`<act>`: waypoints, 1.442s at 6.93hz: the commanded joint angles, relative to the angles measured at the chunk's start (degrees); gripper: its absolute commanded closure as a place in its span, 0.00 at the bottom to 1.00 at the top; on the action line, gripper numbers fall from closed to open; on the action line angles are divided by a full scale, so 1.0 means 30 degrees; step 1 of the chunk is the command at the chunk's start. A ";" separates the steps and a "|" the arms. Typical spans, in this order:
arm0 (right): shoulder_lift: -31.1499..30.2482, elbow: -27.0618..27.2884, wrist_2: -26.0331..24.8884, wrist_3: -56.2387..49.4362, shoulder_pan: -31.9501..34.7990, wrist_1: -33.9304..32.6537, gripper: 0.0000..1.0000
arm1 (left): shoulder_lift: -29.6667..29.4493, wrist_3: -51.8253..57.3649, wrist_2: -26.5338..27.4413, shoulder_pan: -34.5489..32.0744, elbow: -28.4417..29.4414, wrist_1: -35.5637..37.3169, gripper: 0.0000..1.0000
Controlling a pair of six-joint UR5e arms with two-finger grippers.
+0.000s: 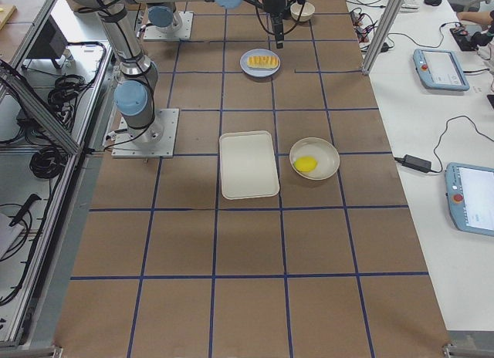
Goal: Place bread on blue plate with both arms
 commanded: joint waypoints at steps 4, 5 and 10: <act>-0.0159 -0.0219 -0.0171 0.0892 -0.0053 0.3747 0.00 | -0.0001 0.0148 0.0000 0.0037 -0.0026 0.0003 0.00; -0.0159 -0.0219 -0.0170 0.0923 -0.0053 0.3747 0.00 | -0.0001 0.0148 0.0000 0.0037 -0.0055 0.0003 0.00; -0.0189 -0.0161 -0.0229 0.0923 -0.0024 0.3718 0.00 | -0.0322 0.0148 -0.0029 0.0037 0.0323 -0.0026 0.00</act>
